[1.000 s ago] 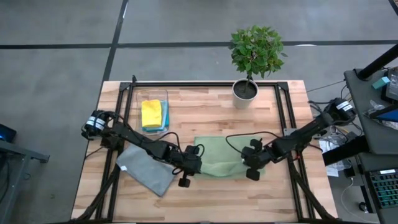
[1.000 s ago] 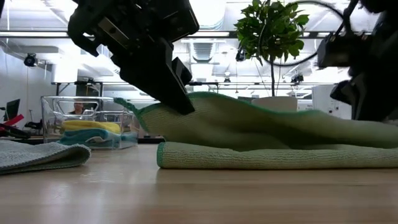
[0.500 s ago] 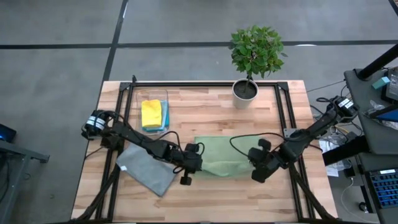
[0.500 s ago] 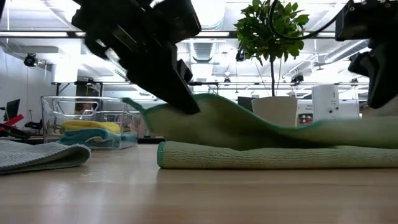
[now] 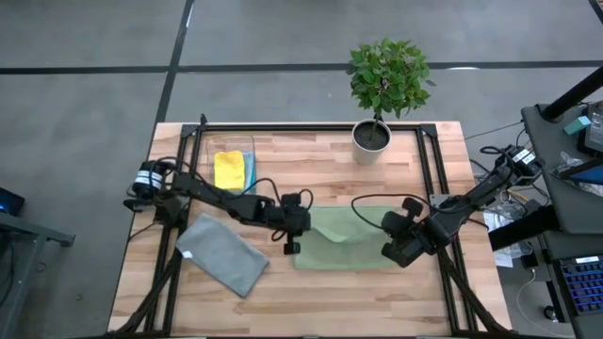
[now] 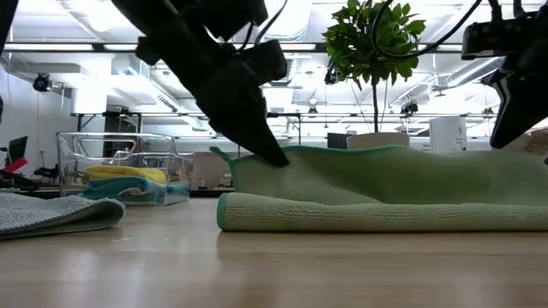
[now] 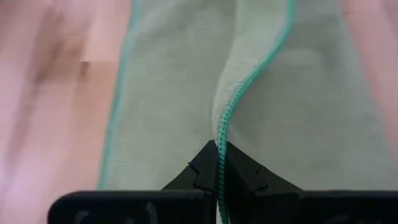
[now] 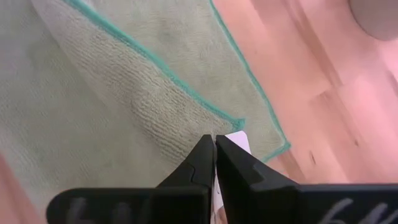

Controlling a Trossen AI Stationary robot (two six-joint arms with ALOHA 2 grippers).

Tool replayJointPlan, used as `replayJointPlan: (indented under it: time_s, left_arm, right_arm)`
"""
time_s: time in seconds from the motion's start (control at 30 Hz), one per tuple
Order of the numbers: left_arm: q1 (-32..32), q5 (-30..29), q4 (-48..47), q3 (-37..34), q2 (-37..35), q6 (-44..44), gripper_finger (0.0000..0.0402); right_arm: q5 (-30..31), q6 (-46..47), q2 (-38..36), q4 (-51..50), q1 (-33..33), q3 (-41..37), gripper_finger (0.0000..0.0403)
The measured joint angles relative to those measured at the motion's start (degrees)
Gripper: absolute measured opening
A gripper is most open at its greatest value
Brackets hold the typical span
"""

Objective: Fold microfiber towels
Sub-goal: Fold the light green microfiber towel

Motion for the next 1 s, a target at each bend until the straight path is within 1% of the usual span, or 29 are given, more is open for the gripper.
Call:
replayJointPlan:
  time_s: [0.1,0.23,0.43,0.63,0.73,0.8,0.9,1.0]
  left_arm:
    - [1.6,0.0,0.4,0.0,0.0,1.6,0.0000]
    - [3.1,0.0,0.4,0.0,0.0,3.1,0.0000]
    - [4.2,0.1,0.3,-0.4,0.0,4.2,0.0000]
    - [4.4,0.2,0.3,-0.5,0.0,4.2,0.0000]
    - [4.3,0.6,0.3,-0.5,0.0,3.7,0.0000]
    - [4.0,3.8,0.2,-0.4,0.0,2.7,0.0000]
    - [3.1,10.8,0.0,0.4,-0.6,1.1,0.0000]
    - [1.4,13.8,-0.3,1.0,-2.2,-0.6,0.0000]
  right_arm:
    - [1.5,0.3,0.0,0.0,-0.1,0.0,0.0009]
    - [2.0,0.7,0.0,-0.3,-1.1,0.0,0.0009]
    - [5.4,4.1,0.0,-0.5,-3.2,0.0,0.0009]
    - [5.8,5.4,0.0,-0.9,-5.5,-0.1,0.0009]
    - [5.3,3.1,0.0,-1.1,-5.8,-0.1,0.0008]
    - [2.8,1.7,-0.2,-1.2,-5.5,0.0,0.0008]
    - [-0.3,0.5,-1.3,-1.3,-4.1,1.2,0.0009]
    - [-3.5,0.0,-2.4,-1.3,-1.7,3.2,0.0008]
